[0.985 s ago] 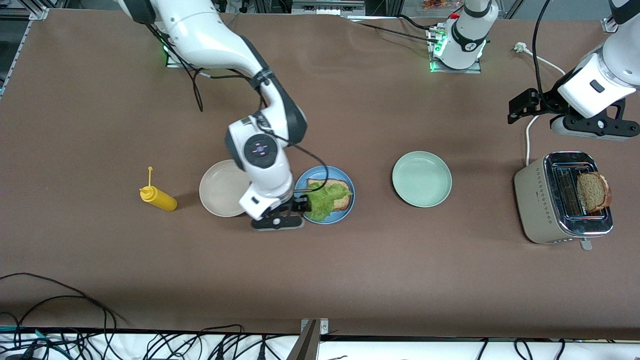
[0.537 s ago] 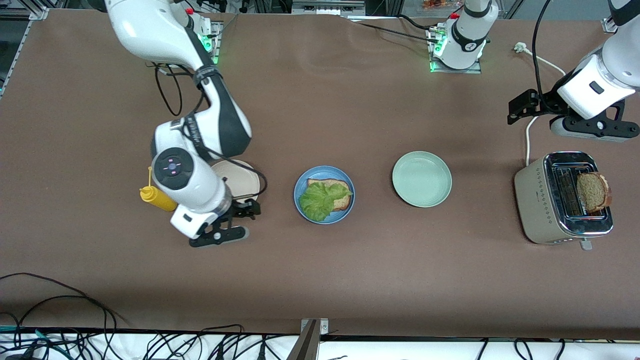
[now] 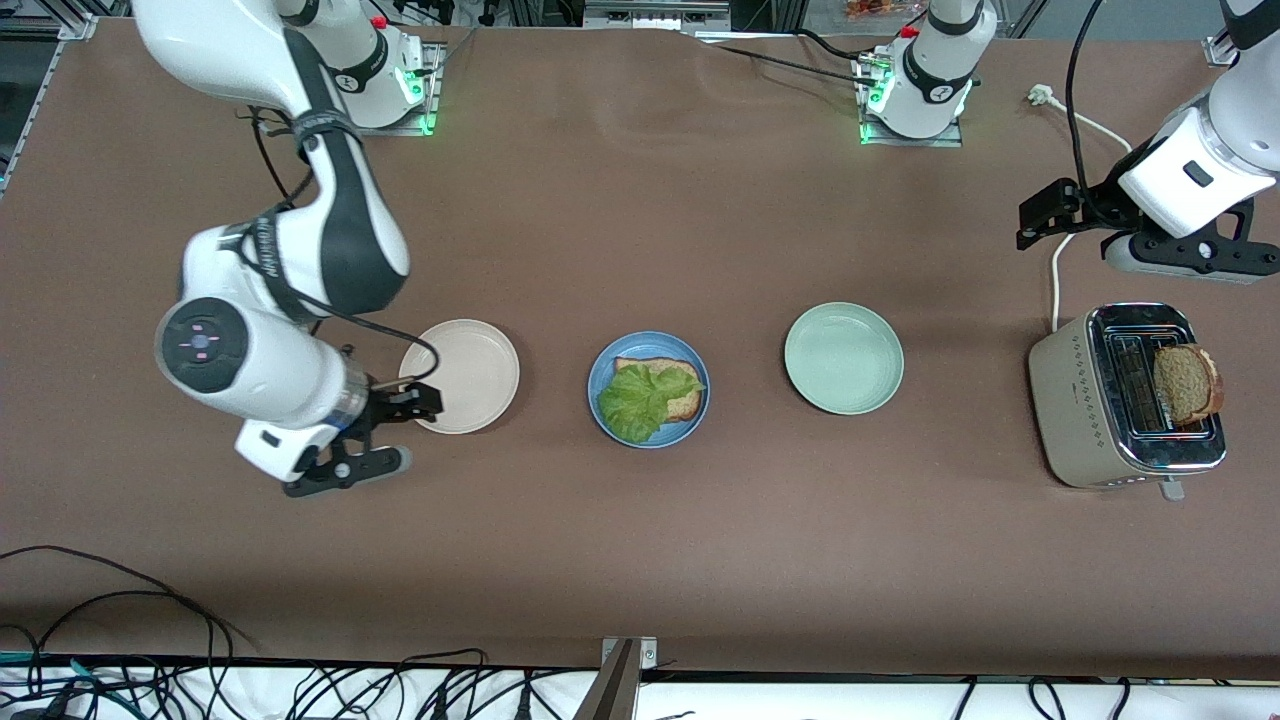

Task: Make sandwich in blue plate with both arms
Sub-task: 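Move the right gripper toward the yellow mustard bottle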

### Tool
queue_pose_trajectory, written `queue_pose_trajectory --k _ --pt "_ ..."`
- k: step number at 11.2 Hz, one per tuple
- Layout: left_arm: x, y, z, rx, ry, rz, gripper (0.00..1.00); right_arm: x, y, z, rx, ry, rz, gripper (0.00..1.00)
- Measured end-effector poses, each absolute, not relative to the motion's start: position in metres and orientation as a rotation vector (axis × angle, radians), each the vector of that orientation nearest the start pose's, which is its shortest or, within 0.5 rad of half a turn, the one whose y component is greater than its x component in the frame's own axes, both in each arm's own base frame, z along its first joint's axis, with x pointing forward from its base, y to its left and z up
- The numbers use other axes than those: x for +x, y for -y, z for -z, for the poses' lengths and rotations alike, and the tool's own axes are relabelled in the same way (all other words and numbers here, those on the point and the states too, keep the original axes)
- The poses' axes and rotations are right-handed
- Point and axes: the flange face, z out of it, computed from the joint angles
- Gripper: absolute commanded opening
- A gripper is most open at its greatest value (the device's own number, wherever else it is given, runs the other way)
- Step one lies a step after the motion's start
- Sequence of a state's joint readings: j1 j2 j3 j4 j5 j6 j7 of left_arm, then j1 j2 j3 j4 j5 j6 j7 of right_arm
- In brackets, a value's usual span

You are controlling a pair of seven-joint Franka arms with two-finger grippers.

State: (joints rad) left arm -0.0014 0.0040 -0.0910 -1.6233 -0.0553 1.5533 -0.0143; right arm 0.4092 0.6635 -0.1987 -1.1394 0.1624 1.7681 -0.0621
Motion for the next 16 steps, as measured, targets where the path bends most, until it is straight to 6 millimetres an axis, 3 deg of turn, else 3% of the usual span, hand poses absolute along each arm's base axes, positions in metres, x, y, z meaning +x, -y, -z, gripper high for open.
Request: queue_pose_trajectory --k 4,6,8,10,12,16 --pt "0.551 0.053 -0.595 -3.190 -0.053 -0.124 1.00 0.705 -0.151 -0.444 -3.032 0.573 -0.117 1.00" --pt "0.553 0.040 -0.605 -3.194 -0.005 -0.090 1.00 0.702 -0.119 -0.454 -2.965 0.676 -0.165 1.00" --pt "0.555 0.020 -0.616 -3.197 0.048 -0.048 1.00 0.699 -0.076 -0.465 -2.882 0.784 -0.175 1.00" --pt "0.556 0.019 -0.620 -3.198 0.050 -0.036 1.00 0.695 -0.035 -0.471 -2.798 0.936 -0.156 1.00" --pt "0.556 0.022 -0.620 -3.198 0.043 -0.035 1.00 0.692 -0.012 -0.470 -2.665 1.123 -0.099 1.00" --pt "0.556 0.021 -0.621 -3.198 0.044 -0.034 1.00 0.689 0.044 -0.445 -2.405 1.331 0.050 1.00"
